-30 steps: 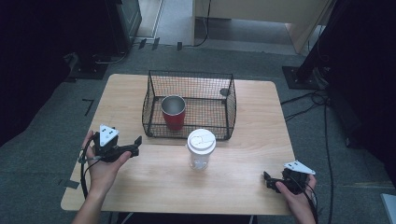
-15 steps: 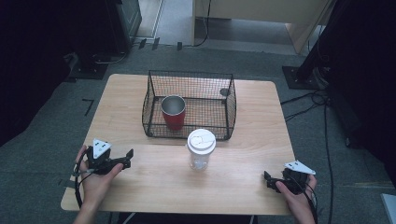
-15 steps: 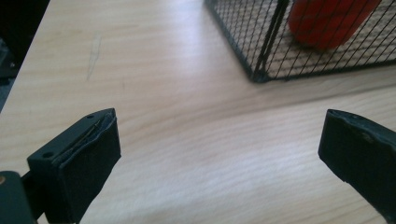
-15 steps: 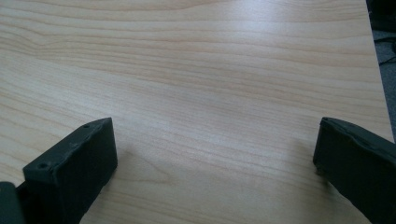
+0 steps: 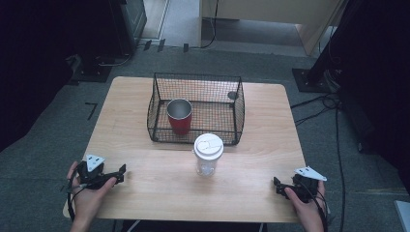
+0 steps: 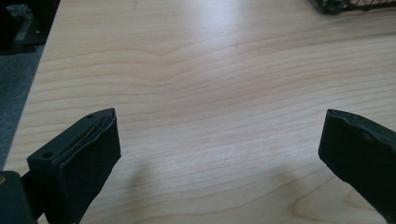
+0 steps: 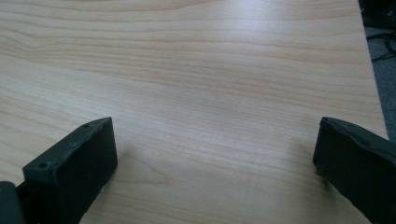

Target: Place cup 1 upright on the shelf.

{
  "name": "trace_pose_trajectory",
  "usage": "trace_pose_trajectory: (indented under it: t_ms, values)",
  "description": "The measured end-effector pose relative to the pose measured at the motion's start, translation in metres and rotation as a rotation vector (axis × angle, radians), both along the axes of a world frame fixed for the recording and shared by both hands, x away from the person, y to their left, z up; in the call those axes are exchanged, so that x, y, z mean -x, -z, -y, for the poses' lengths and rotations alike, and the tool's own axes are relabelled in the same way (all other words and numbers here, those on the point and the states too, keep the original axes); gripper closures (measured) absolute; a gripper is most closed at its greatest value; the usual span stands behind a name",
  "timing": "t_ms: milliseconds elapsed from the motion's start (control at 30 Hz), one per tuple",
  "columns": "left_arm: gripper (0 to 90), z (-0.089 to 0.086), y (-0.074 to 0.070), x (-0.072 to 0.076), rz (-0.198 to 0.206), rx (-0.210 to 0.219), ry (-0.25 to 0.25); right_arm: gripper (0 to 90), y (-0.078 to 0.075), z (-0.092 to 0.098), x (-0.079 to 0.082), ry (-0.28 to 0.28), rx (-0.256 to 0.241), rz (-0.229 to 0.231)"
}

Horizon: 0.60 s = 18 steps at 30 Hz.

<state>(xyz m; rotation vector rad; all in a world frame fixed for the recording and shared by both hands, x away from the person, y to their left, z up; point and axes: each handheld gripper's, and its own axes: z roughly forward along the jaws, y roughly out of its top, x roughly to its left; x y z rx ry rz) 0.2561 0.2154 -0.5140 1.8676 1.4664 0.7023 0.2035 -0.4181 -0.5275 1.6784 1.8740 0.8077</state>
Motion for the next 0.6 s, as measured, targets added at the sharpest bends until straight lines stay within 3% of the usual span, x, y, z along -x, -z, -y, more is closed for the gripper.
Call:
trace_pose_trajectory:
  t_ms: [167, 233, 300, 400, 533, 600]
  values:
    - [0.0, -0.0050, 0.0026, -0.0007, -0.025, -0.019, 0.004, 0.0, 0.0001, -0.0002, 0.0009, 0.048, 0.002, 0.001]
    - [0.0, -0.0058, 0.0026, -0.0011, -0.017, -0.033, 0.005, 0.0, 0.0000, -0.0008, 0.0017, 0.060, -0.002, 0.000]
    - [0.0, -0.0074, 0.0025, -0.0019, -0.023, -0.036, 0.006, 0.0, -0.0009, -0.0002, 0.0031, 0.042, 0.000, -0.010]
    - [0.0, -0.0089, 0.0035, -0.0037, -0.059, -0.024, 0.021, 0.0, -0.0006, -0.0007, 0.0040, 0.042, 0.008, 0.000]
    - [0.0, -0.0062, 0.0050, -0.0041, -0.097, -0.031, 0.056, 0.0, -0.0042, -0.0052, 0.0055, 0.071, 0.054, 0.007]
    - [0.0, -0.0060, 0.0054, -0.0053, -0.113, -0.027, 0.069, 0.0, -0.0079, -0.0076, 0.0059, 0.071, 0.042, 0.014]
